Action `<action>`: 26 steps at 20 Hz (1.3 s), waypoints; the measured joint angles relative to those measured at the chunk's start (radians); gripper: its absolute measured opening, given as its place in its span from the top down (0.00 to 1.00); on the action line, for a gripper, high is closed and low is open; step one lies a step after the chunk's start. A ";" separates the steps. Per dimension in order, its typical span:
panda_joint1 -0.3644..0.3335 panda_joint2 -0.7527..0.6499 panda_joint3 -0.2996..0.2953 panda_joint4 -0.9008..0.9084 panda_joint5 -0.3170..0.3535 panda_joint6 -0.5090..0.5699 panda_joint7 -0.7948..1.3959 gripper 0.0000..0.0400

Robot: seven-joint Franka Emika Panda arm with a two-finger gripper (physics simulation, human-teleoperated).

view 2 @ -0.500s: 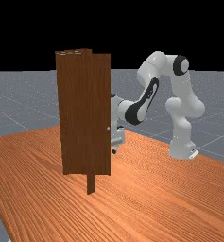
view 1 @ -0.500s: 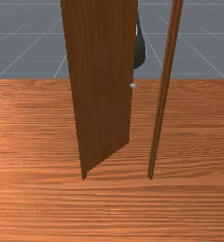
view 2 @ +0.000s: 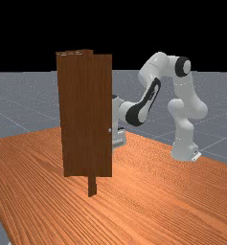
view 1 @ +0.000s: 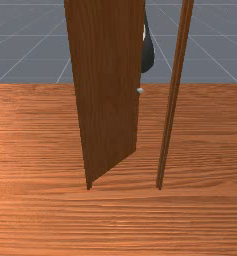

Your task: Open the door

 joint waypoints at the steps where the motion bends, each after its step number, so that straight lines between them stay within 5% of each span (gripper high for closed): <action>1: 0.000 -0.006 0.000 -0.013 0.000 0.016 -0.002 1.00; 3: 0.003 -0.015 -0.003 -0.021 -0.001 0.014 0.017 1.00; 4: 0.002 -0.061 -0.003 -0.112 -0.006 0.128 0.007 1.00; 5: 0.015 -0.096 -0.017 -0.149 -0.005 0.061 0.103 1.00; 6: 0.011 -0.177 -0.015 -0.268 -0.016 0.099 0.085 1.00; 7: 0.001 -0.300 -0.013 -0.465 -0.041 0.268 0.039 1.00; 8: -0.003 -0.406 -0.015 -0.590 -0.053 0.270 0.042 1.00; 9: 0.006 -0.479 -0.031 -0.653 0.030 0.191 -0.042 1.00; 10: 0.002 -0.532 -0.030 -0.713 -0.053 0.208 -0.082 1.00; 13: -0.015 -0.536 0.004 -0.732 -0.053 0.207 0.184 1.00; 17: 0.070 -0.496 0.164 -0.676 -0.014 0.172 0.765 1.00; 21: 0.164 -0.465 0.202 -0.641 0.008 0.184 0.508 1.00; 26: 0.165 -0.438 0.216 -0.609 -0.030 0.166 0.635 1.00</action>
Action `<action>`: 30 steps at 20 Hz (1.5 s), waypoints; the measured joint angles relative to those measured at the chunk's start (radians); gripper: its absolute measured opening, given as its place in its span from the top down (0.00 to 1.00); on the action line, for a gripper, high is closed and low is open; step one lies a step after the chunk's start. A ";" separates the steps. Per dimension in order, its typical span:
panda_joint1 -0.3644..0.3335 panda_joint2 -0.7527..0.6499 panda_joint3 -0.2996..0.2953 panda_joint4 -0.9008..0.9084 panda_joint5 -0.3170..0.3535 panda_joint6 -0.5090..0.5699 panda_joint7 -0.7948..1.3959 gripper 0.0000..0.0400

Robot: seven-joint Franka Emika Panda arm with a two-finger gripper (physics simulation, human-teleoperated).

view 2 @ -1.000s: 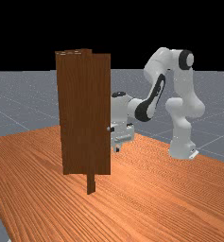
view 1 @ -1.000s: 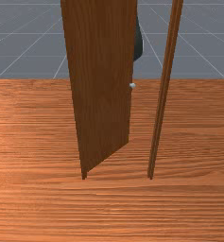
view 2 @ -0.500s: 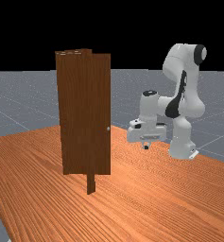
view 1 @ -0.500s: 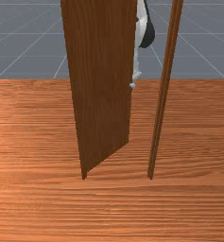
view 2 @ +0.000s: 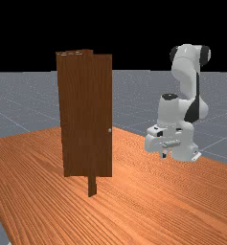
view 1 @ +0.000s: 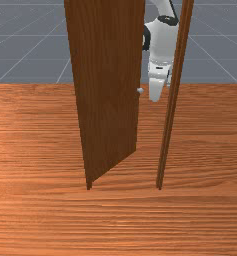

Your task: Open the door

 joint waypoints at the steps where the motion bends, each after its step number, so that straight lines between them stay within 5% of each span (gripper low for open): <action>1: 0.006 0.007 0.007 0.009 -0.001 -0.004 0.034 1.00; 4: 0.016 0.094 -0.010 0.099 -0.094 0.072 0.008 1.00; 6: 0.025 0.353 -0.040 0.512 -0.105 -0.164 -0.052 1.00; 7: 0.007 0.524 -0.031 0.798 -0.052 -0.315 -0.126 1.00; 8: -0.002 0.499 -0.041 0.739 -0.065 -0.229 -0.113 1.00; 10: 0.003 0.758 -0.052 1.183 -0.064 -0.434 -0.159 1.00; 13: 0.019 0.975 -0.069 1.571 -0.073 -0.631 -0.189 1.00; 18: -0.119 0.859 0.028 1.349 -0.104 -0.518 -0.738 1.00; 30: -0.292 0.706 0.116 1.091 -0.076 -0.455 -1.261 1.00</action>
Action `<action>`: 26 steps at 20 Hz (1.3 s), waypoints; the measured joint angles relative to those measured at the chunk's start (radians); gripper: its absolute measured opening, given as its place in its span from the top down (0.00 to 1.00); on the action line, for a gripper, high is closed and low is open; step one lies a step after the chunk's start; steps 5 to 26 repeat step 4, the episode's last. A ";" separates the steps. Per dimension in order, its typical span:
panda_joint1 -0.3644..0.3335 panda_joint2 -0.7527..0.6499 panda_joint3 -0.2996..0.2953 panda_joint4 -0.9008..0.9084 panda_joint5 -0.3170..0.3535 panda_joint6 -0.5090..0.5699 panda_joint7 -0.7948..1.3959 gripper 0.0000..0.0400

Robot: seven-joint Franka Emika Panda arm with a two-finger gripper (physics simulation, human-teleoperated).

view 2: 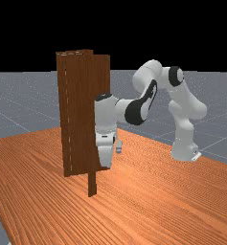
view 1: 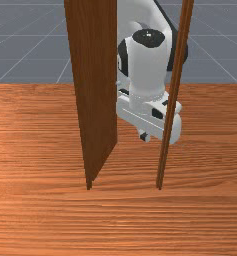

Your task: Open the door

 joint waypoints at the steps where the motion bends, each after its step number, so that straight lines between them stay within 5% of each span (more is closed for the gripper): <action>1: -0.031 -0.006 -0.001 -0.008 0.001 -0.002 -0.062 1.00; 4: -0.130 -0.001 -0.018 0.006 0.004 -0.018 -0.220 1.00; 26: -0.130 -0.001 -0.018 0.006 0.004 -0.018 -0.220 1.00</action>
